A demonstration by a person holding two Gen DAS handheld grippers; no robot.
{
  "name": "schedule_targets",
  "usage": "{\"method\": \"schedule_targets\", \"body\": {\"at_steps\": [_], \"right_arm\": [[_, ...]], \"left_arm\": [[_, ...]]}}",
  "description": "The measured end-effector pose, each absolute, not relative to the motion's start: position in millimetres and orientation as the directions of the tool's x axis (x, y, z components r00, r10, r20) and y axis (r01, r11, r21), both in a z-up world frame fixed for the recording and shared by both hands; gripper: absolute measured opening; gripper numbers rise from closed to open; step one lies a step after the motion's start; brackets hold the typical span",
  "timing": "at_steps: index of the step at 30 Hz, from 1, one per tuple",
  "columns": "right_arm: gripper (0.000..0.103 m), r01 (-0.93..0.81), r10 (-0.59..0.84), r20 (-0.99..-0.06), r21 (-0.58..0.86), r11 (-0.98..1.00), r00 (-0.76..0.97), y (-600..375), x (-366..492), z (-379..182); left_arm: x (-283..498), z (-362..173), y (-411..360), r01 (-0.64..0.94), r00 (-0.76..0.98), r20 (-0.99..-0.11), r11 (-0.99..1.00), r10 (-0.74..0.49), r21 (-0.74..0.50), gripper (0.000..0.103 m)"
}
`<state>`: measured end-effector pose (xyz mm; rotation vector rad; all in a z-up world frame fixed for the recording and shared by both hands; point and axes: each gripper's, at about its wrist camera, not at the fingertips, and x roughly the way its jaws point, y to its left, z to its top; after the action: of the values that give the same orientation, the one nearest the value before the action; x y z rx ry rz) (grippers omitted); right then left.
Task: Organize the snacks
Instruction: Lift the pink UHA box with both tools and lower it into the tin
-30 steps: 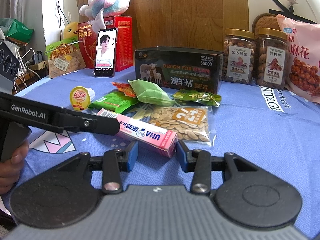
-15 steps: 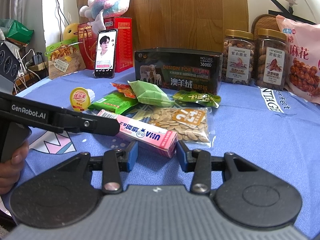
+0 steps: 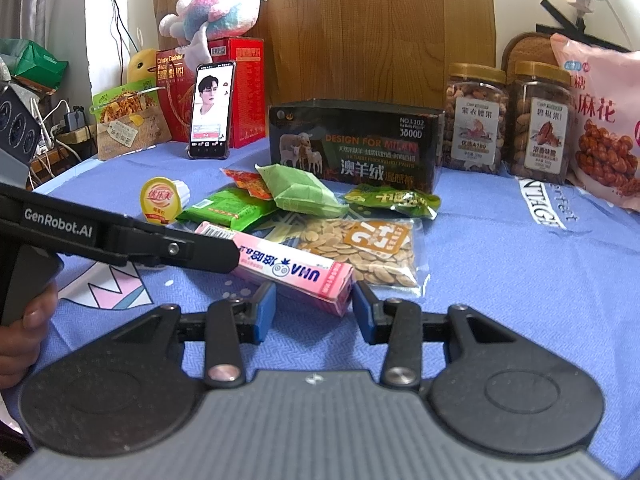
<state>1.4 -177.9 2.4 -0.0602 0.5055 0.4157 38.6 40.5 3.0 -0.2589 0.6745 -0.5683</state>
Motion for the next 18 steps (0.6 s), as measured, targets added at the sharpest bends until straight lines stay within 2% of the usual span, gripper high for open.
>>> {"method": "schedule_targets", "body": {"at_steps": [3, 7, 10, 18], "right_arm": [[0.045, -0.403, 0.367, -0.45, 0.018, 0.915, 0.814, -174.5, -3.3, 6.1], [0.045, -0.404, 0.392, -0.386, 0.054, 0.913, 0.835, -180.4, 5.3, 25.1], [0.046, -0.414, 0.407, -0.343, 0.055, 0.909, 0.847, -183.3, 21.6, 45.2], [0.046, -0.399, 0.391, -0.279, 0.031, 0.916, 0.877, -177.6, 114.6, 83.1]], "left_arm": [[35.4, 8.8, 40.4, 0.409, 0.646, -0.504, 0.817, -0.574, -0.407, 0.069], [43.7, 23.9, 47.2, 0.396, 0.644, -0.479, 0.795, -0.597, -0.459, 0.069], [55.2, 51.3, 44.7, 0.426, 0.675, -0.439, 0.798, -0.594, -0.425, 0.069], [155.9, 101.9, 33.7, 0.417, 0.728, -0.421, 0.837, -0.541, -0.355, 0.069]]}}
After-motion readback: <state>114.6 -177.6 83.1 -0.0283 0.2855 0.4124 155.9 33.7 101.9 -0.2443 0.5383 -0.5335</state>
